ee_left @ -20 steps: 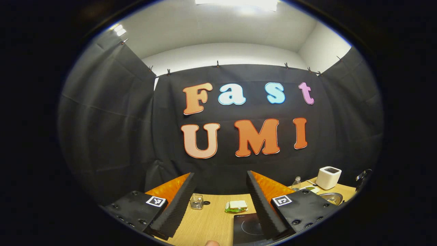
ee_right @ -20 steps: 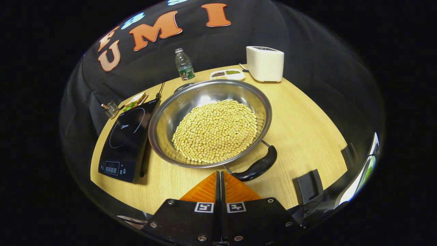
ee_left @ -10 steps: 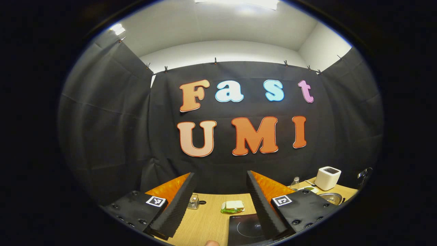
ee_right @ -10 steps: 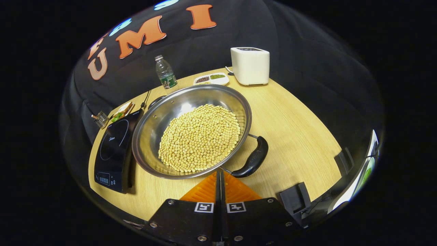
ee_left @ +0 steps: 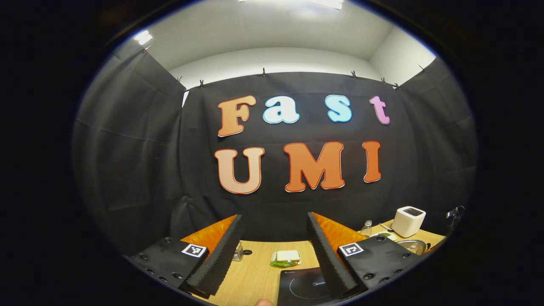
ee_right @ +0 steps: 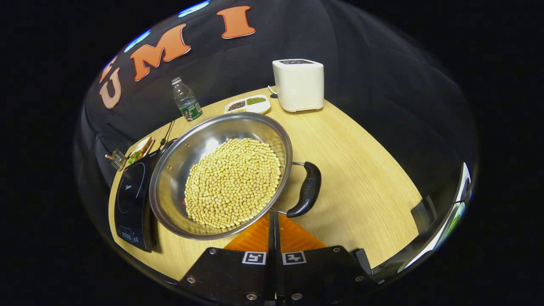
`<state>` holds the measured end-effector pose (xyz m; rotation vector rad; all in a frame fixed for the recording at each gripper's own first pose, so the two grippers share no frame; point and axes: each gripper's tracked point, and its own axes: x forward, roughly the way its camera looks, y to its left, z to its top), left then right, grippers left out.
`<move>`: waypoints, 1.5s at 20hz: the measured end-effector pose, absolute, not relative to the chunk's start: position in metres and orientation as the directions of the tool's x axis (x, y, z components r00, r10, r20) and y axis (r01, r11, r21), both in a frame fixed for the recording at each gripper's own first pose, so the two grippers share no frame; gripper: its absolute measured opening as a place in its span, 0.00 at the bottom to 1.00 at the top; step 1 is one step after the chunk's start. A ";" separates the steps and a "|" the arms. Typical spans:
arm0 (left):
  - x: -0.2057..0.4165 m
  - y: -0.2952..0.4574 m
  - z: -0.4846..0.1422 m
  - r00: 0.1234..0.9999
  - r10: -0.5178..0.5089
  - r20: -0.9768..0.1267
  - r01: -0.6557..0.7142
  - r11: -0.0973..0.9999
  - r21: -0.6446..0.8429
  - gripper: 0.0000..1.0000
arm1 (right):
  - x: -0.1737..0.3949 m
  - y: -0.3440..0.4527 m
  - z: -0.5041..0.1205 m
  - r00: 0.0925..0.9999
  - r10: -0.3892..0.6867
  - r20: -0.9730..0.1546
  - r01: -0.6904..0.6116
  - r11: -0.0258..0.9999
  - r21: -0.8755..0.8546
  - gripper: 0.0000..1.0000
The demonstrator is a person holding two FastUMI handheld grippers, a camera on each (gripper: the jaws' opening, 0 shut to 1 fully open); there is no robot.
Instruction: First push the handle of the pot to place it horizontally, then grasp the pot with both hands and set it on the induction cooktop.
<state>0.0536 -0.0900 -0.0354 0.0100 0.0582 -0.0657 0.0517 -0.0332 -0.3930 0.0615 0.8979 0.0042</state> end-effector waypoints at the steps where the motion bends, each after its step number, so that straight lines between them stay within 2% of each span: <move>1: 0.055 -0.093 -0.035 0.996 -0.071 -0.059 0.071 0.997 0.007 0.99 | 0.054 -0.037 -0.394 0.621 0.020 -0.783 0.030 0.998 0.050 0.00; 22: 0.103 -0.138 -0.080 0.980 -0.134 -0.146 0.134 0.991 -0.005 0.98 | 0.147 -0.062 -0.396 0.636 -0.085 -0.767 0.086 0.995 -0.039 0.00; 30: 0.111 -0.172 -0.110 0.970 -0.175 -0.168 0.179 0.984 0.006 0.99 | 0.166 -0.061 -0.395 0.638 -0.075 -0.767 0.086 0.996 -0.027 0.00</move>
